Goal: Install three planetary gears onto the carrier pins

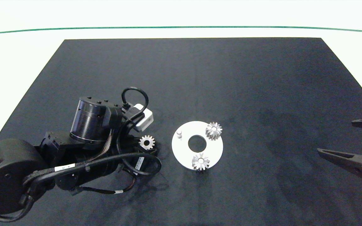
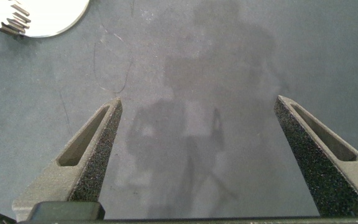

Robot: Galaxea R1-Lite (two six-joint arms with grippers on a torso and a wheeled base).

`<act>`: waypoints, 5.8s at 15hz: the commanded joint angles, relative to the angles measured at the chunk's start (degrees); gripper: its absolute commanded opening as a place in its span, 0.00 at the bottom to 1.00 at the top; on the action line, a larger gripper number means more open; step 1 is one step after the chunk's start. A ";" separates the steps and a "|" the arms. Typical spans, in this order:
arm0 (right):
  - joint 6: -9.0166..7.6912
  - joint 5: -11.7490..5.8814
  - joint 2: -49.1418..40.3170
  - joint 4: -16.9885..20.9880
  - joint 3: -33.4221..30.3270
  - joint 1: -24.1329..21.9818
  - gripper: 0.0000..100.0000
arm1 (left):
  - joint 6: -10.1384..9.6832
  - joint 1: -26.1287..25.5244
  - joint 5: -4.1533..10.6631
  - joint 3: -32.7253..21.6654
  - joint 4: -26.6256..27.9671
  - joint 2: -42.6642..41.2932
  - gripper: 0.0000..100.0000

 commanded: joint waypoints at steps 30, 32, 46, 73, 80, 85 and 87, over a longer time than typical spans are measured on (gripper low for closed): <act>-0.77 1.26 -6.03 0.47 -1.83 -0.51 1.00 | 0.54 -8.56 2.91 -18.23 7.66 8.72 0.00; -0.77 1.26 -6.03 0.47 -1.74 -0.51 1.00 | 0.54 -8.47 2.91 -18.23 7.66 8.72 0.00; -0.77 1.26 -5.94 0.47 -1.48 -0.33 1.00 | 1.07 -7.77 3.08 -17.70 7.57 8.98 0.00; -0.77 1.26 -5.76 0.47 -1.30 -0.33 1.00 | 3.79 -4.60 3.08 -15.76 7.83 4.67 1.00; -0.86 1.78 -5.59 0.38 -0.34 -0.42 1.00 | 4.32 11.48 3.17 0.41 25.67 -27.23 1.00; -1.39 -1.12 -11.47 1.44 -0.16 -9.56 1.00 | 4.41 31.34 3.17 6.82 45.54 -62.47 1.00; -1.39 -6.65 -19.47 6.62 0.46 -10.79 1.00 | 5.20 34.42 3.17 9.20 48.00 -72.49 1.00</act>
